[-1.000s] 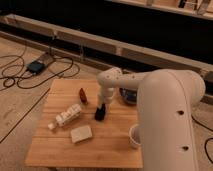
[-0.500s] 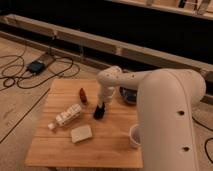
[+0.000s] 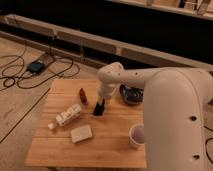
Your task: Place the eraser in the ceramic cup
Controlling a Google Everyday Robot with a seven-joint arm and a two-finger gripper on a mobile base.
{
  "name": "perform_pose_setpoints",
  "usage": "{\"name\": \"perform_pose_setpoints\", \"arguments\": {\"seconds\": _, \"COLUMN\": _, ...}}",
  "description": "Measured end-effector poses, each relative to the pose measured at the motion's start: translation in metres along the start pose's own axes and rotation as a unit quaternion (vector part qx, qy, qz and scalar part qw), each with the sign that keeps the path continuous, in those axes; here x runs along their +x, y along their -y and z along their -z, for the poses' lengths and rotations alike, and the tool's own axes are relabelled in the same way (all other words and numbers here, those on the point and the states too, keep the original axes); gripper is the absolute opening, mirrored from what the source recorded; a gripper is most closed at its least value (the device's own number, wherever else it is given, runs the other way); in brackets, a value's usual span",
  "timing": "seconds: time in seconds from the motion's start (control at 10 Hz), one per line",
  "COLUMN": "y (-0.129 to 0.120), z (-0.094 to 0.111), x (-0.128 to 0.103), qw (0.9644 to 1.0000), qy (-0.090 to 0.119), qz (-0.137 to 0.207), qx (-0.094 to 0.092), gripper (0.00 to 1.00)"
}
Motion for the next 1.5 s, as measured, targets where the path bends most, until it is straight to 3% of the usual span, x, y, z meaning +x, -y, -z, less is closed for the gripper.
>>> {"name": "perform_pose_setpoints", "arguments": {"seconds": 0.7, "y": 0.029, "z": 0.068, "x": 0.024, "qw": 0.999, "qy": 0.018, "qz": 0.04, "qx": 0.01, "gripper": 0.0}}
{"name": "perform_pose_setpoints", "arguments": {"seconds": 0.9, "y": 0.044, "z": 0.094, "x": 0.032, "qw": 0.9983, "qy": 0.034, "qz": 0.045, "qx": 0.016, "gripper": 0.0}}
{"name": "perform_pose_setpoints", "arguments": {"seconds": 1.2, "y": 0.075, "z": 0.121, "x": 0.041, "qw": 0.9972, "qy": 0.067, "qz": 0.023, "qx": 0.026, "gripper": 0.0}}
{"name": "perform_pose_setpoints", "arguments": {"seconds": 1.5, "y": 0.104, "z": 0.134, "x": 0.058, "qw": 0.9947, "qy": 0.096, "qz": -0.001, "qx": 0.035, "gripper": 0.0}}
